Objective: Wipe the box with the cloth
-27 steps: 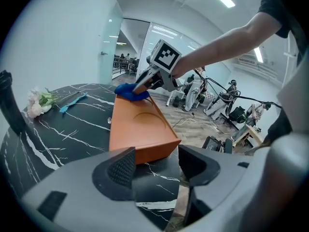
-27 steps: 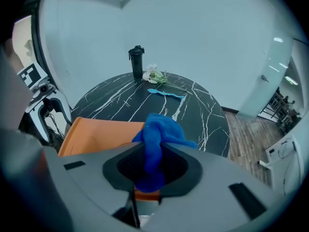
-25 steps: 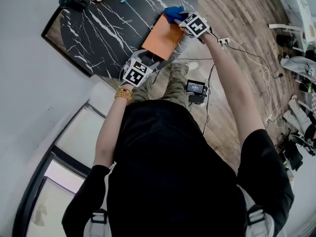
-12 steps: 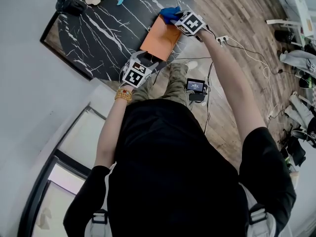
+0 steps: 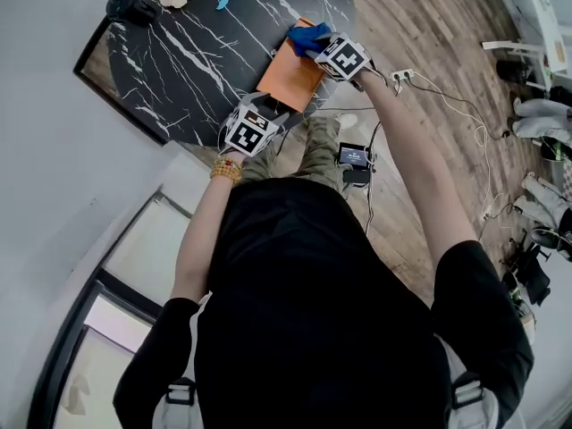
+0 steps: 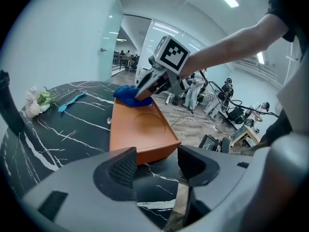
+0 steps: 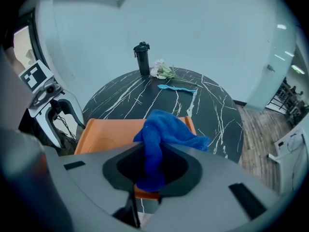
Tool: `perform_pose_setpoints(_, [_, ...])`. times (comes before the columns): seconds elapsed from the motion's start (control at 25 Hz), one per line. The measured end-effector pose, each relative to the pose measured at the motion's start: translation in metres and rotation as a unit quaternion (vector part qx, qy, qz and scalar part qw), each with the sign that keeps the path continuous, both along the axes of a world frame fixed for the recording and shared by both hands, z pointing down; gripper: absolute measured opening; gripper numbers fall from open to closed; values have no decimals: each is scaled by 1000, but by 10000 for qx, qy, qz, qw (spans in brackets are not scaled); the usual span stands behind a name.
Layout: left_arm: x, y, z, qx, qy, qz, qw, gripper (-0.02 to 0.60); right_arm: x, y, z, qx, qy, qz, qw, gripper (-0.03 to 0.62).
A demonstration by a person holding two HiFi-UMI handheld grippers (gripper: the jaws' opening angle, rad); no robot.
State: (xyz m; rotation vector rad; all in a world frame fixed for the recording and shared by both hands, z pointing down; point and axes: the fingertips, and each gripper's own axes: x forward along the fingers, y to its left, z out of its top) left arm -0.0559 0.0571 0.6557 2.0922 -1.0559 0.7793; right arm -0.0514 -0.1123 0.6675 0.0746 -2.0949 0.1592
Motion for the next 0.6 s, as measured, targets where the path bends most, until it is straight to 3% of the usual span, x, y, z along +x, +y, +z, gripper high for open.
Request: perform_pose_setpoints(0.6, [-2, 0, -3, 111, -83, 94, 9999, 262, 0, 41, -2, -47, -140, 274, 9995, 69])
